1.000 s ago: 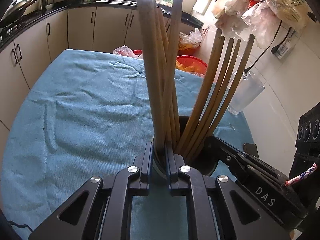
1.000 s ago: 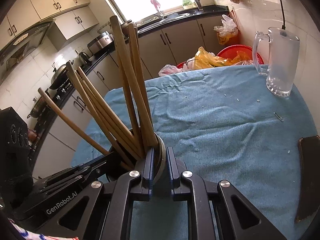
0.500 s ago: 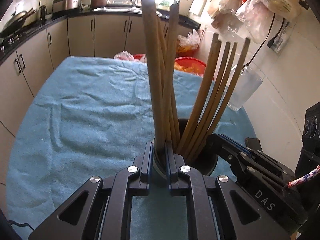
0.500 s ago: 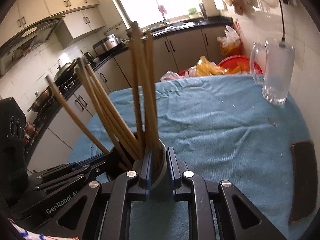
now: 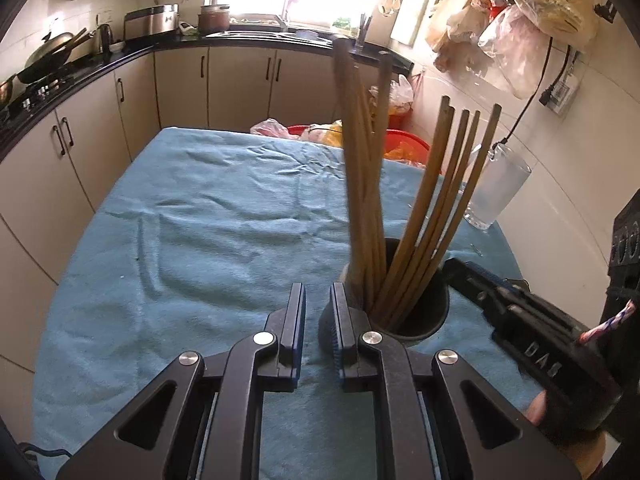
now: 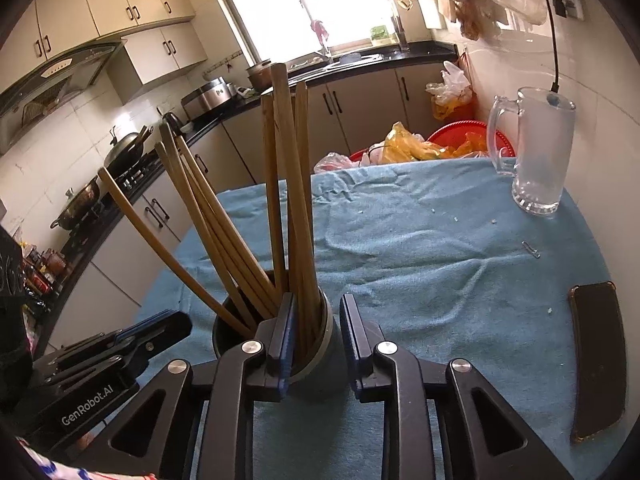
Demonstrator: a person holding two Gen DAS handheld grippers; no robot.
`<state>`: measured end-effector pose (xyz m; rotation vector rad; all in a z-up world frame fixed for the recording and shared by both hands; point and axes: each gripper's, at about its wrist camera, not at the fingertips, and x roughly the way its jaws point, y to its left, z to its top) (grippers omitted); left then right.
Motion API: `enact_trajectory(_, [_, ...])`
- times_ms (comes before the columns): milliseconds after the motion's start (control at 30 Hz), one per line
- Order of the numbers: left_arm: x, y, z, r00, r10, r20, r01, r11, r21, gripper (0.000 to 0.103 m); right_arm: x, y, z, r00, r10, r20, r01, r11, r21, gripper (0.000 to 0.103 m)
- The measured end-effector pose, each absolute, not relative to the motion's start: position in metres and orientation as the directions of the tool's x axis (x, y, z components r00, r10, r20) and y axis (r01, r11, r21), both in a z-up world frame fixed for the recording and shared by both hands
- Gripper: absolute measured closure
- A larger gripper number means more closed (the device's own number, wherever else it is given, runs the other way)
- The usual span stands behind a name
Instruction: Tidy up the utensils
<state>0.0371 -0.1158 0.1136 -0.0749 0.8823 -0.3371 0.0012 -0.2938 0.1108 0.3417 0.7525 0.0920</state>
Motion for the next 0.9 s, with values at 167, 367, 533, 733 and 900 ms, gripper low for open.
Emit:
enact_trajectory(167, [0.025,-0.103,0.120,0.613,-0.301,-0.731,0.236,0.952,-0.194,0.091,-0.009,-0.295,0.122,0.753,0.173,-0.634,0.049,0.947,0.317,0.075])
enact_trajectory(367, [-0.008,-0.091,0.139,0.700,-0.238,-0.673,0.210,0.970,-0.124,0.062,-0.031,-0.298,0.135,0.781,0.138,-0.609,0.062,0.953,0.296,0.070])
enact_trajectory(533, [-0.040,-0.082,0.156,0.786,-0.155,-0.598,0.166,0.985,-0.037,0.043,-0.056,-0.295,0.142,0.798,0.111,-0.592,0.071,0.959,0.276,0.066])
enact_trajectory(733, [-0.090,-0.067,0.182,0.908,-0.004,-0.418,0.046,0.995,0.089,0.009,-0.090,-0.281,0.149,0.819,0.053,-0.572,0.077,0.977,0.200,0.057])
enact_trajectory(900, [-0.129,-0.058,0.202,0.953,0.064,-0.295,-0.027,0.992,0.125,0.000,-0.120,-0.271,0.149,0.831,0.031,-0.555,0.085,0.980,0.182,0.052])
